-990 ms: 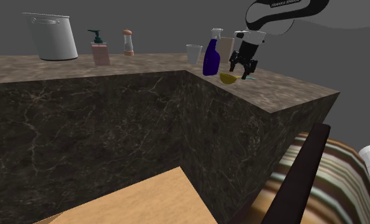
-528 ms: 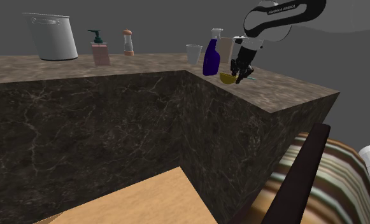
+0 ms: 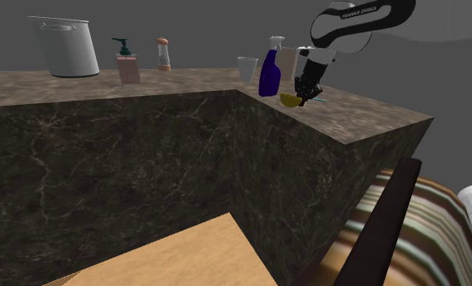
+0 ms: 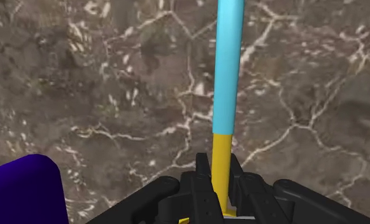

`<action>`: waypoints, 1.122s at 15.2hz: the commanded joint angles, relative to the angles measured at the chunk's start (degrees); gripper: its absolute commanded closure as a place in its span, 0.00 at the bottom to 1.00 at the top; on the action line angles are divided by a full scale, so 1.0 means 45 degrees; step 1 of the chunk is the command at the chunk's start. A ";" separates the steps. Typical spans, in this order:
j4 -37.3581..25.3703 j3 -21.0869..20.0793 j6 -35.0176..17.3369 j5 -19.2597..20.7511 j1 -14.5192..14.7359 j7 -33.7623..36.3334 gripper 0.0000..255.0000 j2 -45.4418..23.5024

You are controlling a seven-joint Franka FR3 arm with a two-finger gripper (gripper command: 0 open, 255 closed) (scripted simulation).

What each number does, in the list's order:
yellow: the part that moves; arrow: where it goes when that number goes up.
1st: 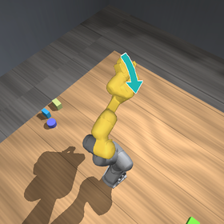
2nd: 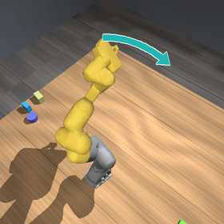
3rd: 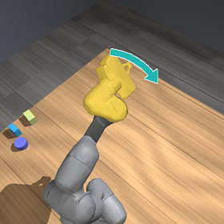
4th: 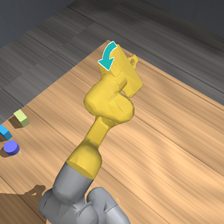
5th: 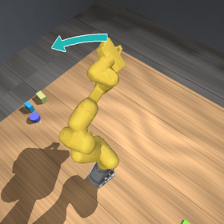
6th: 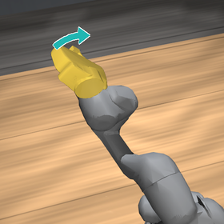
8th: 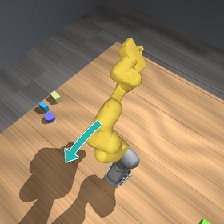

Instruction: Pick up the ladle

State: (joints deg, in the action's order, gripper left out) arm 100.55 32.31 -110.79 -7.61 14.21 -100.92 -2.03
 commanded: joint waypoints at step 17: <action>-0.3009 0.0100 0.2709 -0.0147 -0.0143 0.0123 1.00 -0.0385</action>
